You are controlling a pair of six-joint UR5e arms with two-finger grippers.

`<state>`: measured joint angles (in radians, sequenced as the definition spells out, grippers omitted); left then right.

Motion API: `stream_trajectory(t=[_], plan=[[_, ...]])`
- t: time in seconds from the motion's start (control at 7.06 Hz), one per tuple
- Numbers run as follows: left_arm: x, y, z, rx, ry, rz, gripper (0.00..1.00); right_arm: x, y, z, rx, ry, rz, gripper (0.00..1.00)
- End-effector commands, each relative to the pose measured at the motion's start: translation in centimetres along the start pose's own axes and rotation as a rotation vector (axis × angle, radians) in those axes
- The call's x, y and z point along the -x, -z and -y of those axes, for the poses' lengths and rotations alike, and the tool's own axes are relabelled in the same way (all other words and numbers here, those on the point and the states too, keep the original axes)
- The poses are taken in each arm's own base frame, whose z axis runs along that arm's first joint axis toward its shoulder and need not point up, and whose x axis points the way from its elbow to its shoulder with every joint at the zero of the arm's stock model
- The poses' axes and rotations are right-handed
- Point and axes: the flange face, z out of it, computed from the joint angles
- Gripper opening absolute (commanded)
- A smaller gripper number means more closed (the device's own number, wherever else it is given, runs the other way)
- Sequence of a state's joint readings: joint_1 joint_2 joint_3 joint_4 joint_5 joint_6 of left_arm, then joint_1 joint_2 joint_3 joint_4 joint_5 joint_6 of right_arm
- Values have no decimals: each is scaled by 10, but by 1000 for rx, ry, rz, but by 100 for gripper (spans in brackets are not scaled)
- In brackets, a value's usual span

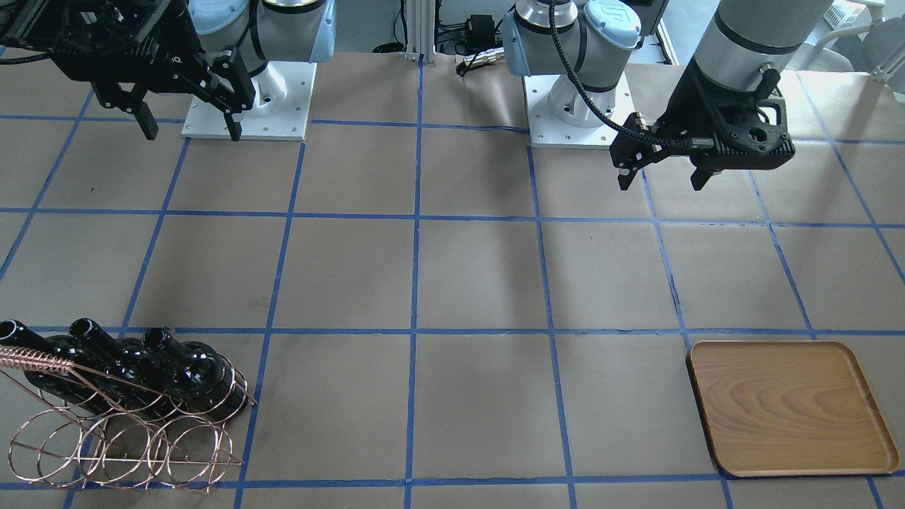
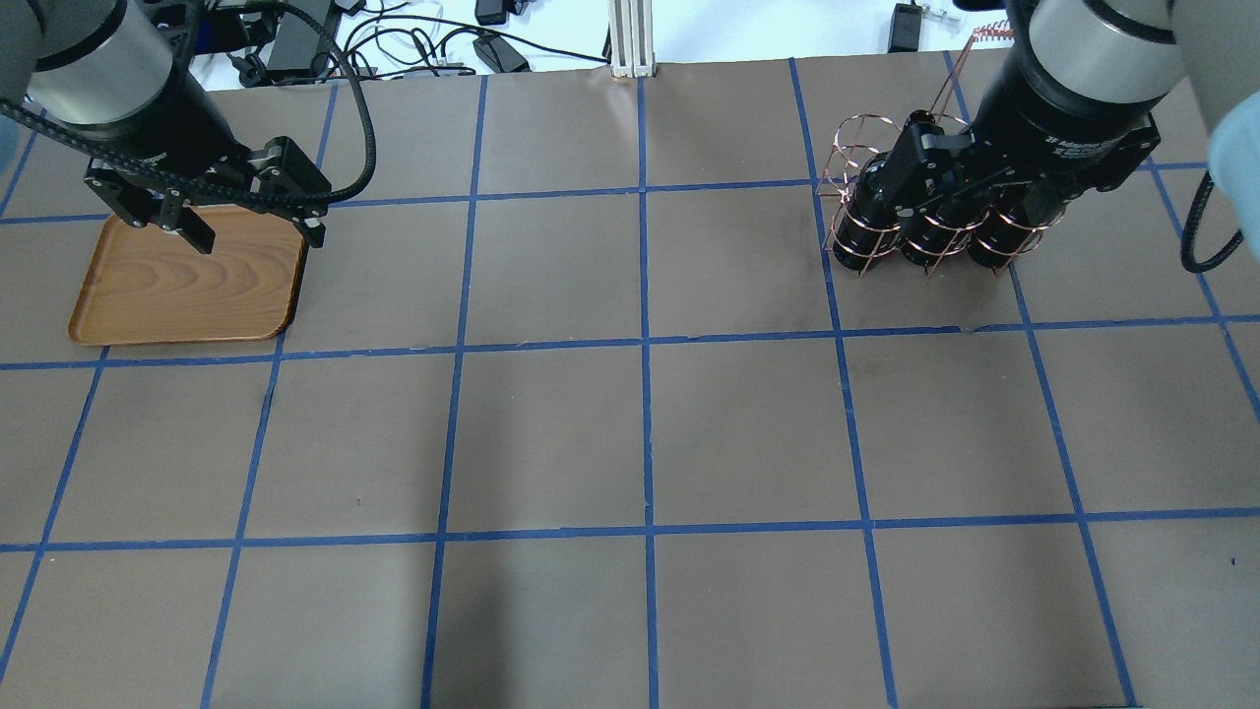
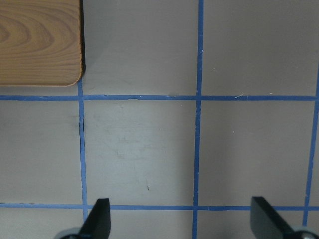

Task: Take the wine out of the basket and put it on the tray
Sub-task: 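Lower the right gripper onto the middle dark bottle in the copper rack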

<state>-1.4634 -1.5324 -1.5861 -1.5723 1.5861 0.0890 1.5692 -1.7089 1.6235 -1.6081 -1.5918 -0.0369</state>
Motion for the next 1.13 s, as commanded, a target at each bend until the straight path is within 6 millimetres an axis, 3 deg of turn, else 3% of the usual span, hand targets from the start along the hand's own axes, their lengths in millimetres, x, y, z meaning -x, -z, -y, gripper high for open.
stream_trajectory(t=[0.0, 0.43, 0.57, 0.71, 0.85, 0.99], plan=[[0, 0, 0, 0, 0, 0, 100, 0, 0, 0, 0, 0, -2, 100], [0, 0, 0, 0, 0, 0, 100, -3, 2, 3, -10, -6, -5, 100], [0, 0, 0, 0, 0, 0, 100, -10, 3, 19, -13, -16, -21, 100], [0, -1, 0, 2, -2, 1, 100, -27, -21, 59, 25, -43, -32, 100], [0, -1, 1, 2, 0, 0, 100, -54, -31, 98, 35, -86, -30, 100], [0, -1, 0, 2, -2, 1, 100, -84, -48, 117, 57, -129, -26, 100]])
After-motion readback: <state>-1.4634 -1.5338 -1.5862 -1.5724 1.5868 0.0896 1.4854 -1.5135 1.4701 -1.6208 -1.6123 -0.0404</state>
